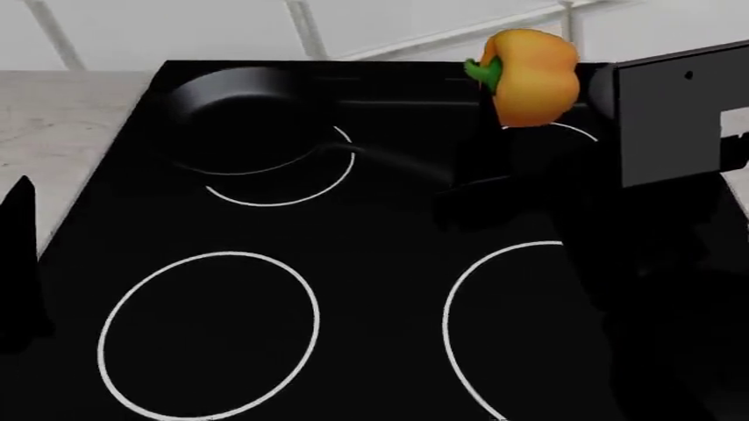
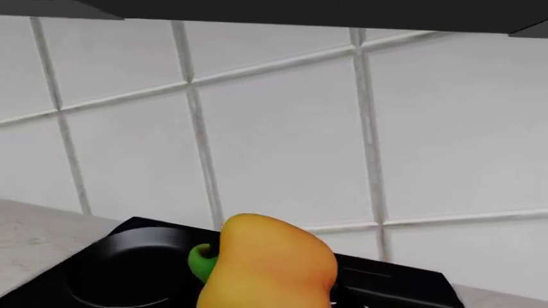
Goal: Pick the bell pepper from the plate and place it in the pan.
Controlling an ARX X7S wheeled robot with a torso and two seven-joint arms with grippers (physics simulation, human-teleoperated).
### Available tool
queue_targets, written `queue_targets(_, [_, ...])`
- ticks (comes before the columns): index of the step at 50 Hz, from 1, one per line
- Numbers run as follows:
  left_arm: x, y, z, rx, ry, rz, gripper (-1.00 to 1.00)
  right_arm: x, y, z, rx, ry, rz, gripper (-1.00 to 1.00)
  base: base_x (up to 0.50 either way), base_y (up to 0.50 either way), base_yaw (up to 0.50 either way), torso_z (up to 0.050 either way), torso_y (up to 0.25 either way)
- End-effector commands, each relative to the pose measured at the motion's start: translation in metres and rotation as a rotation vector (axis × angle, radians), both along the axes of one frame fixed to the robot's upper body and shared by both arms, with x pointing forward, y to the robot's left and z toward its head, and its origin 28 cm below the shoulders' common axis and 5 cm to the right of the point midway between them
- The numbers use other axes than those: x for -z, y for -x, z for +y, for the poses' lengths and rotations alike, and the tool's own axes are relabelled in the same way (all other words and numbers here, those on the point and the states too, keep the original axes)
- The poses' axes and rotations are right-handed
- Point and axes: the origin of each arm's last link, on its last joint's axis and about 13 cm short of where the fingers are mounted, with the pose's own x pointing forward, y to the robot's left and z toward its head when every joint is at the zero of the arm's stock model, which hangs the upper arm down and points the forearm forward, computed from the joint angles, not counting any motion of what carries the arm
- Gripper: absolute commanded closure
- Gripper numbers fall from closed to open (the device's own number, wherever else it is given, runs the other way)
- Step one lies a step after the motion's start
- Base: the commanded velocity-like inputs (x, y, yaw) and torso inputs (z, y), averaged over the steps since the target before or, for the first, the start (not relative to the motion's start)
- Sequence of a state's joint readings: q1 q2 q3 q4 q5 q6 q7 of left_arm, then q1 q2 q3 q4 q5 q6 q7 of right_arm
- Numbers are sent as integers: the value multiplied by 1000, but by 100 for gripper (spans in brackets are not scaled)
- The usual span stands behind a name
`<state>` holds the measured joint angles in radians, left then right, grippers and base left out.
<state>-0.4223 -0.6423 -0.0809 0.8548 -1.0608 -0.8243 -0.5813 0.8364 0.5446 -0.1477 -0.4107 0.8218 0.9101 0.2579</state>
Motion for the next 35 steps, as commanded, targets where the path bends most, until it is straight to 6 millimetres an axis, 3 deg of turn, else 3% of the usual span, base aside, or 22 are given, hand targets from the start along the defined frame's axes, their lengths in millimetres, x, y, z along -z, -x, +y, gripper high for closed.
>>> queue_targets(1, [2,-1,0,0,3,5,-100,1,0,-2,9,23,-8,100,0,500,0,0,0])
queue_targets(16, [4,-1,1,-6,14,3,-100,1,1,-1,-8,33,-12,100,0,500,0,0,0])
queue_targets(24, [2,-4,0,-3,13,-2,-100,-7,1,-2,2,27,-71,100,2,7,0,0,1])
queue_targets(35, [5,-5,-2,-4,21,-1,-100,-7,2,-3,-14,47,-58,100,498,0,0,0,0])
